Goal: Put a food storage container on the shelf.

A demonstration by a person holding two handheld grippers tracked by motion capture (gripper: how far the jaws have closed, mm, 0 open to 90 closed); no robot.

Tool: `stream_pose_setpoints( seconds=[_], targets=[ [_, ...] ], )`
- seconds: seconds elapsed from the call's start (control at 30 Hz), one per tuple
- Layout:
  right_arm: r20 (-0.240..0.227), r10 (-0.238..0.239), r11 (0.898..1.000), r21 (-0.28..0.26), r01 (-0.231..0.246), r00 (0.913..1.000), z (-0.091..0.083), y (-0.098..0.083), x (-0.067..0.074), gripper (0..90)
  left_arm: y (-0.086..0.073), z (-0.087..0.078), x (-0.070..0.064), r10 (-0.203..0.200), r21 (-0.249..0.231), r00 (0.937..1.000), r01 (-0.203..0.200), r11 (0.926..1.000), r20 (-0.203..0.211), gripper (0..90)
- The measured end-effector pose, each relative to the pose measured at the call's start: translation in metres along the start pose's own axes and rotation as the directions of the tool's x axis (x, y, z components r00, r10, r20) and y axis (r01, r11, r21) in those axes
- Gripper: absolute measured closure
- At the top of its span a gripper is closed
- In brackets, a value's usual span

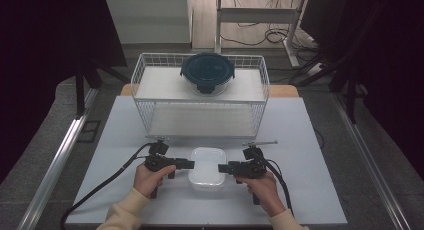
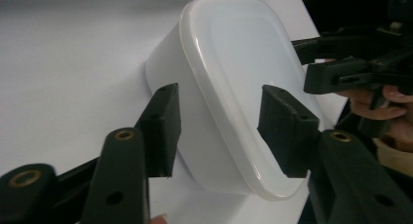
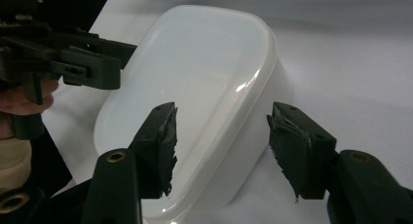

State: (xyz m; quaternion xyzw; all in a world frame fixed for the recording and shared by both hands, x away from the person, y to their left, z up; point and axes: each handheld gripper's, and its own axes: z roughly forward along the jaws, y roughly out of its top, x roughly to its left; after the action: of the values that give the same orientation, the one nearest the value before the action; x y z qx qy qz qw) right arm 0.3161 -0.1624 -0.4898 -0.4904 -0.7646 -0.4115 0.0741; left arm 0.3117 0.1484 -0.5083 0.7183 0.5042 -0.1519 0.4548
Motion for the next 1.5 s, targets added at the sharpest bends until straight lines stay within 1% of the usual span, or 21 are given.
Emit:
stream_pose_setpoints(
  seconds=[0.13, 0.17, 0.2, 0.23, 0.33, 0.43, 0.57, 0.73, 0.8, 0.87, 0.93, 1.07, 1.23, 1.3, 1.5],
  targets=[
    [-0.013, 0.017, 1.000, 0.000, -0.017, 0.9998, 0.001, 0.000, -0.002, 49.6, -0.002, 0.005, 0.001, -0.023, 0.016, 0.9987, 0.022, 0.9996, 0.045, 58.7],
    [-0.027, 0.031, 1.000, 0.001, -0.031, 0.9992, 0.001, -0.001, -0.003, 52.9, -0.002, 0.005, 0.002, -0.024, 0.013, 0.9986, 0.023, 0.9996, 0.046, 59.1],
    [-0.038, 0.042, 0.999, 0.004, -0.041, 0.9984, 0.001, -0.001, -0.003, 53.7, -0.002, 0.005, 0.002, -0.028, 0.012, 0.9985, 0.027, 0.9996, 0.047, 59.5],
    [-0.039, 0.049, 0.999, 0.002, -0.049, 0.9981, 0.001, -0.001, -0.004, 54.5, -0.002, 0.004, 0.002, -0.029, 0.013, 0.9985, 0.028, 0.9995, 0.046, 60.2],
    [-0.046, 0.079, 0.997, -0.013, -0.079, 0.9958, -0.001, -0.001, -0.005, 61.5, -0.003, 0.003, 0.001, -0.036, 0.002, 0.9985, 0.036, 0.9993, 0.041, 63.7],
    [-0.061, 0.117, 0.993, -0.019, -0.119, 0.9912, -0.004, -0.002, -0.007, 65.0, -0.004, 0.001, -0.001, -0.036, 0.003, 0.9984, 0.036, 0.9994, 0.044, 66.6],
    [-0.073, 0.132, 0.990, -0.033, -0.134, 0.9886, -0.008, -0.003, -0.007, 69.0, -0.005, -0.002, -0.004, -0.033, -0.006, 0.9982, 0.033, 0.9994, 0.050, 69.6],
    [-0.071, 0.113, 0.992, -0.052, -0.116, 0.9911, -0.015, -0.005, -0.003, 72.6, -0.008, -0.007, -0.010, -0.012, -0.025, 0.9982, 0.013, 0.9996, 0.058, 73.7],
    [-0.072, 0.098, 0.993, -0.060, -0.103, 0.9925, -0.018, -0.005, -0.002, 75.0, -0.009, -0.010, -0.013, 0.011, -0.036, 0.9983, -0.009, 0.9993, 0.057, 76.1],
    [-0.078, 0.087, 0.994, -0.065, -0.092, 0.9931, -0.021, -0.005, 0.000, 77.1, -0.010, -0.012, -0.015, 0.021, -0.046, 0.9984, -0.019, 0.9988, 0.052, 78.5],
    [-0.075, 0.074, 0.994, -0.075, -0.080, 0.9944, -0.022, -0.004, 0.001, 78.6, -0.010, -0.014, -0.017, 0.037, -0.053, 0.9984, -0.034, 0.9980, 0.044, 80.2],
    [-0.068, 0.049, 0.995, -0.079, -0.055, 0.9965, -0.023, -0.004, 0.004, 78.7, -0.011, -0.017, -0.018, 0.055, -0.051, 0.9979, -0.053, 0.9973, 0.035, 80.5],
    [-0.072, 0.014, 0.995, -0.099, -0.021, 0.9973, -0.028, -0.002, 0.009, 78.7, -0.011, -0.024, -0.024, 0.070, -0.073, 0.9958, -0.066, 0.9952, 0.059, 80.9],
    [-0.076, -0.001, 0.994, -0.109, -0.007, 0.9971, -0.032, -0.001, 0.012, 78.7, -0.010, -0.029, -0.029, 0.087, -0.088, 0.9946, -0.081, 0.9928, 0.058, 81.1],
    [-0.073, -0.054, 0.988, -0.150, 0.042, 0.9959, -0.043, 0.005, 0.024, 78.7, -0.005, -0.040, -0.043, 0.132, -0.117, 0.9906, -0.127, 0.9850, 0.036, 81.1]
  ],
)
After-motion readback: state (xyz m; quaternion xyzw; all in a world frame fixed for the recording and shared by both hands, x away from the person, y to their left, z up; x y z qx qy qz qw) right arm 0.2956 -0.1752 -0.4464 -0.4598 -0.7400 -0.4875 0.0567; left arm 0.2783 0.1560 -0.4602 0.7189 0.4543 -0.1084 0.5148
